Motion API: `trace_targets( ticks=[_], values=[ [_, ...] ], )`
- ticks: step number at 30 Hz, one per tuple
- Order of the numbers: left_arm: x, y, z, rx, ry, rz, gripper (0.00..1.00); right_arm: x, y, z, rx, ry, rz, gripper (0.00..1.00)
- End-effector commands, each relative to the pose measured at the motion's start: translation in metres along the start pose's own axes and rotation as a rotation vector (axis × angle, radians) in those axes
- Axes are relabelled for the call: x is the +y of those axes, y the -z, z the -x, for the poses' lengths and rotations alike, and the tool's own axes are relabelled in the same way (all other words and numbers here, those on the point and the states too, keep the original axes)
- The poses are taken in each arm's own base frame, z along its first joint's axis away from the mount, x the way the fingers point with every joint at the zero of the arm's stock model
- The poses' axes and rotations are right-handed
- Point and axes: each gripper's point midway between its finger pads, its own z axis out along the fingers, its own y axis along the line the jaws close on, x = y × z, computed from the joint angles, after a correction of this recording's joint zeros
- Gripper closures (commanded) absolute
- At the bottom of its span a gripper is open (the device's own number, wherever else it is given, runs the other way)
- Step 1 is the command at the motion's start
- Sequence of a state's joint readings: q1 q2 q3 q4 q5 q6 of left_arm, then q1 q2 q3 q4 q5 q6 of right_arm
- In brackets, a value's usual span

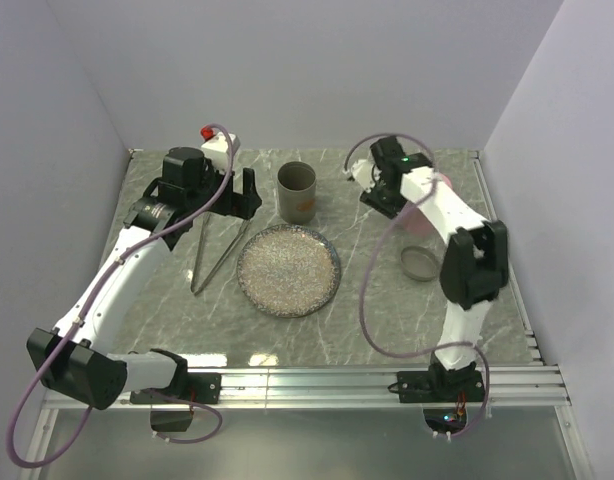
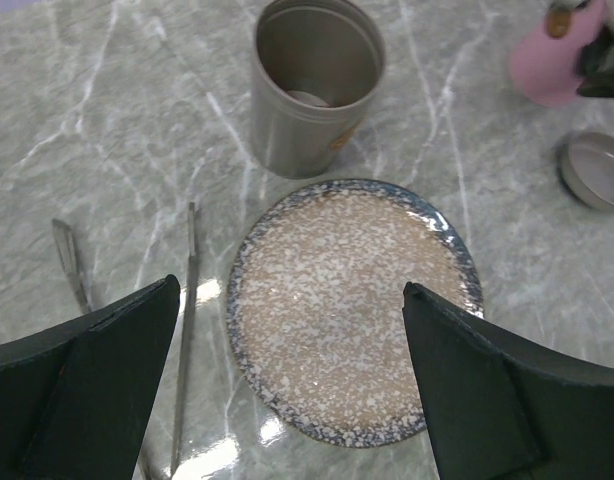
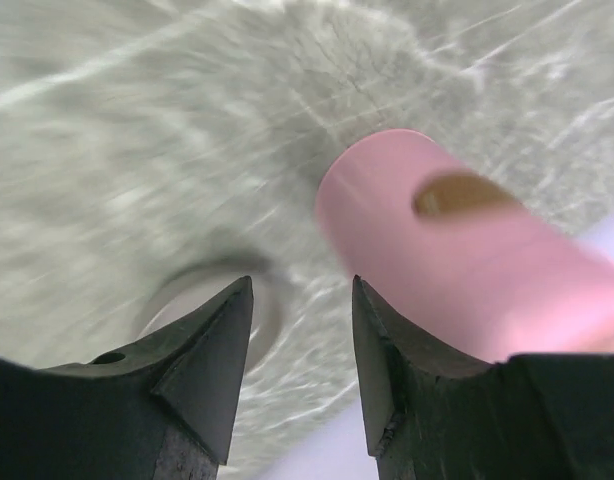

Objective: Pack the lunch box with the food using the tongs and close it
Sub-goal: Move the packing box to the center of the board.

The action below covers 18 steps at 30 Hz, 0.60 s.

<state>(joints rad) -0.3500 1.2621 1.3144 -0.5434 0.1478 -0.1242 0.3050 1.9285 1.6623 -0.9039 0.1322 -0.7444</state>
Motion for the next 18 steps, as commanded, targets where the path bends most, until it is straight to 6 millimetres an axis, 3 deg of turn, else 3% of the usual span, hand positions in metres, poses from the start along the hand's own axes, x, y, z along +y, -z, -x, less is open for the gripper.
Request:
trace_targets(
  ticks=[1,4,5,7,8,10,13,18],
  values=[
    [-0.020,0.019,0.020,-0.094,-0.044,-0.106,0.01,0.035,0.090,0.002,-0.200,-0.071,0.140,0.48],
    [-0.028,0.022,0.022,-0.108,-0.042,-0.146,0.01,0.069,0.104,-0.025,-0.176,-0.052,0.230,0.49],
    [-0.030,0.023,0.022,-0.106,-0.043,-0.160,0.01,0.083,0.097,-0.039,-0.140,-0.041,0.271,0.49],
    [-0.037,0.025,0.023,-0.104,-0.044,-0.195,0.01,0.094,0.098,-0.057,-0.125,-0.028,0.274,0.49],
    [-0.038,0.026,0.023,-0.100,-0.043,-0.203,0.01,0.104,0.087,-0.076,-0.078,-0.032,0.293,0.49],
    [-0.043,0.029,0.023,-0.106,-0.047,-0.229,0.01,0.109,0.082,-0.086,-0.066,-0.045,0.297,0.47],
    [-0.045,0.031,0.020,-0.110,-0.047,-0.245,0.01,0.115,0.070,-0.095,-0.047,-0.091,0.321,0.18],
    [-0.046,0.035,0.015,-0.118,-0.042,-0.248,0.01,0.109,0.043,-0.102,-0.023,-0.148,0.334,0.17]
  ],
)
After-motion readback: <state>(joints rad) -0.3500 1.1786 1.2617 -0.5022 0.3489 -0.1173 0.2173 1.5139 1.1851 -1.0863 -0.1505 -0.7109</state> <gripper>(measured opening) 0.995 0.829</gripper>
